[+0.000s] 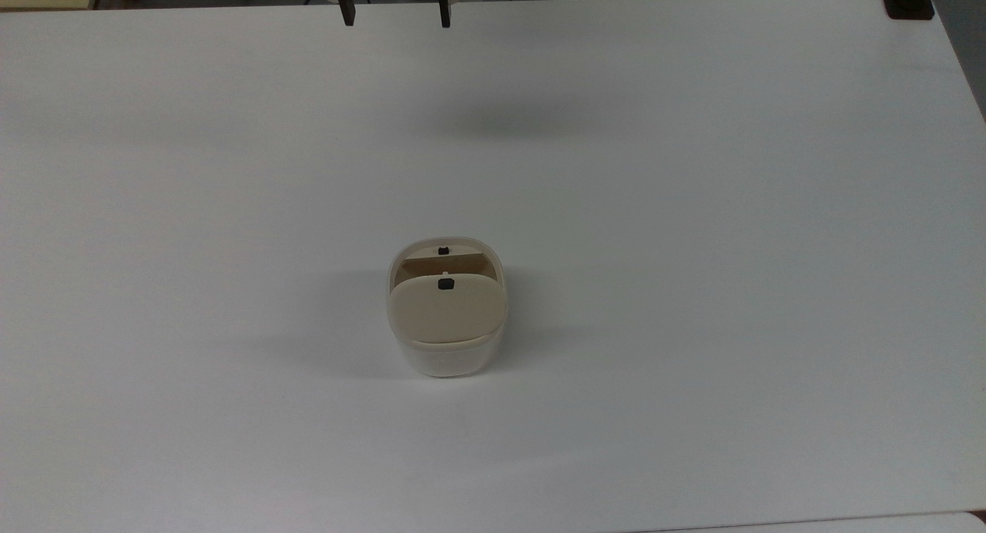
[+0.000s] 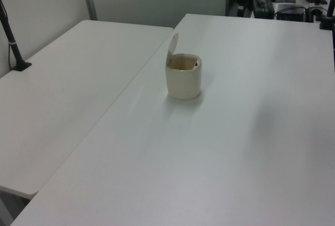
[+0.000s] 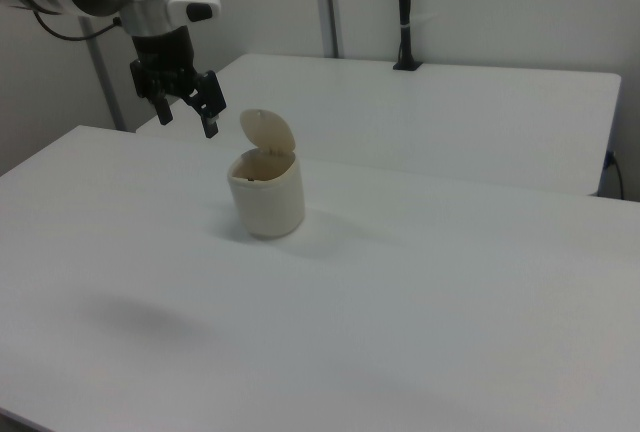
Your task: Close the trash bin
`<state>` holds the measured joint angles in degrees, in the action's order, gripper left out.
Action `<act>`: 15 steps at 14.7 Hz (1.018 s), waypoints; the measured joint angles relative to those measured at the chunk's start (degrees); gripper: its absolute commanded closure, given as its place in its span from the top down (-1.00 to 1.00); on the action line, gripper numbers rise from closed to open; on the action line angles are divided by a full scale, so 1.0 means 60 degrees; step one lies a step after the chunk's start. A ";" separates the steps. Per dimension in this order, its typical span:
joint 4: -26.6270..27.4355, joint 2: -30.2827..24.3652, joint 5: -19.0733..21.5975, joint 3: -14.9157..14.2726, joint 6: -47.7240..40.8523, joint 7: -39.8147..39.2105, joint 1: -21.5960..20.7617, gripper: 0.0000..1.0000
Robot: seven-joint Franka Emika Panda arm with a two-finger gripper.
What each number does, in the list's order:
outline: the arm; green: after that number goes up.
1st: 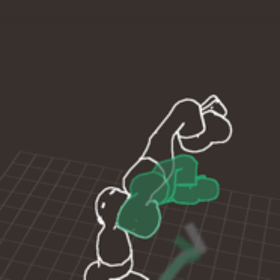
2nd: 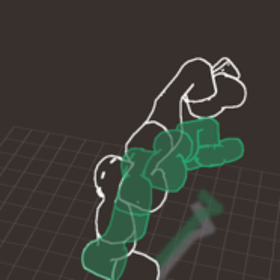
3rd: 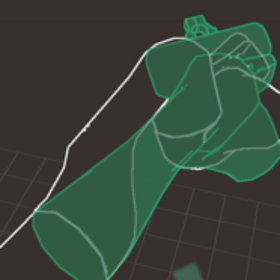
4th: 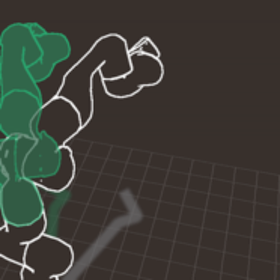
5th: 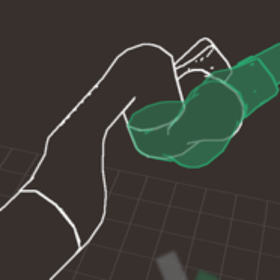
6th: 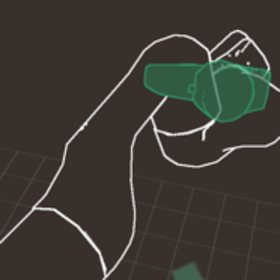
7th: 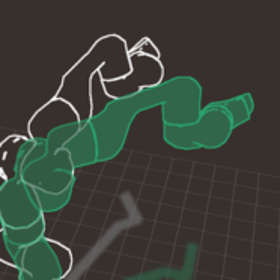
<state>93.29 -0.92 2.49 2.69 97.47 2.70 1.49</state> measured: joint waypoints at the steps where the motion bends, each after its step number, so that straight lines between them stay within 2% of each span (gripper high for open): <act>1: 0.0000 0.0000 0.0000 0.0000 0.0000 -0.0005 0.0000 1.00; 15: 0.0000 0.0000 0.0000 -0.0011 0.0000 -0.0295 0.0003 0.96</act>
<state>93.30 -0.92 2.49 2.63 97.47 0.93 1.51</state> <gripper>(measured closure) 0.000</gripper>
